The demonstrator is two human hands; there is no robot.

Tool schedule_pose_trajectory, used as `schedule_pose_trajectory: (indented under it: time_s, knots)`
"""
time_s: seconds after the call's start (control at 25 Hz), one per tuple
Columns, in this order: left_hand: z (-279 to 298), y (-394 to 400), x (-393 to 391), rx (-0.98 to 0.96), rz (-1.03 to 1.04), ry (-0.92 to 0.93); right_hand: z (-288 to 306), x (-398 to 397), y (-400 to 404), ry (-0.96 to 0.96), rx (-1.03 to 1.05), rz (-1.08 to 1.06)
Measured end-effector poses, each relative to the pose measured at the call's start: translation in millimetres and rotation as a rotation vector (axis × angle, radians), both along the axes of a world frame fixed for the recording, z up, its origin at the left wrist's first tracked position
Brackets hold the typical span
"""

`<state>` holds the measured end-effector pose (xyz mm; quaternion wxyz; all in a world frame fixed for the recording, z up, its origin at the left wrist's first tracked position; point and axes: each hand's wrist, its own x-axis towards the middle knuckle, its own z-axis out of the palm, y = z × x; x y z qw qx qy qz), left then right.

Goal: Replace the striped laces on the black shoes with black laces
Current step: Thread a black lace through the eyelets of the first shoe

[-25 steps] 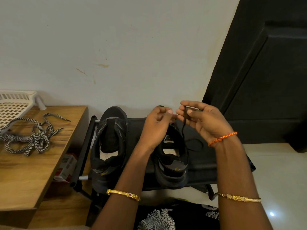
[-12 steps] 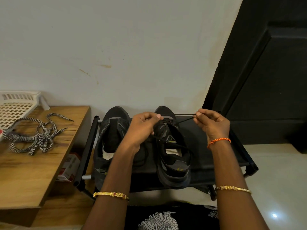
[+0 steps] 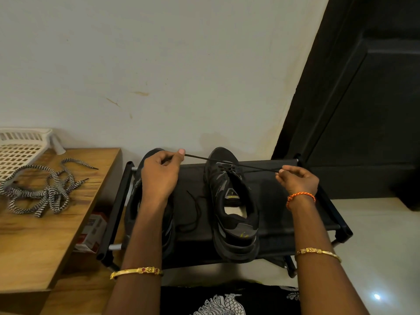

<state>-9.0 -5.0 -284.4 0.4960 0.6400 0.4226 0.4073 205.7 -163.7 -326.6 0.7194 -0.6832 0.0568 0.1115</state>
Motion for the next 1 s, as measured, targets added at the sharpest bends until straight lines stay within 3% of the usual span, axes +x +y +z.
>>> schedule_pose_trajectory:
  time_s: [0.12, 0.2, 0.24, 0.36, 0.44, 0.52, 0.68, 0.88, 1.0]
  knots:
    - [5.5, 4.3, -1.6, 0.056, 0.067, -0.037, 1.0, -2.2, -0.7, -0.034, -0.205, -0.025]
    - [7.3, 0.3, 2.5, 0.05, 0.011, -0.029, 9.2, -11.6, 2.3, -0.329, -0.461, -0.02]
    - [7.0, -4.8, 7.9, 0.028, -0.045, -0.031, 16.2, -19.1, 5.2, -0.516, -0.478, 0.023]
    - [6.0, -27.9, 28.8, -0.058, -0.242, -0.049, 39.7, -56.0, 18.3, -0.824, -0.236, 0.444]
    - [4.1, -38.2, 38.0, -0.091, -0.321, -0.085, 43.7, -75.3, 25.4, -0.859, -0.177, 0.742]
    - [2.2, -40.3, 39.0, -0.126, -0.359, -0.081, 39.7, -76.3, 27.4, -0.833, -0.212, 0.827]
    - [-2.7, -34.8, 34.5, -0.148, -0.38, 0.044, 29.0, -55.2, 19.7, -0.68, -0.206, 0.58]
    - [-9.5, -30.2, 34.9, -0.107, -0.364, 0.131, 17.2, -41.3, 15.8, -0.673, -0.291, 0.285]
    - [-13.1, -31.3, 36.3, -0.069, -0.244, 0.113, 14.9, -43.5, 17.2, -0.741, -0.405, 0.089]
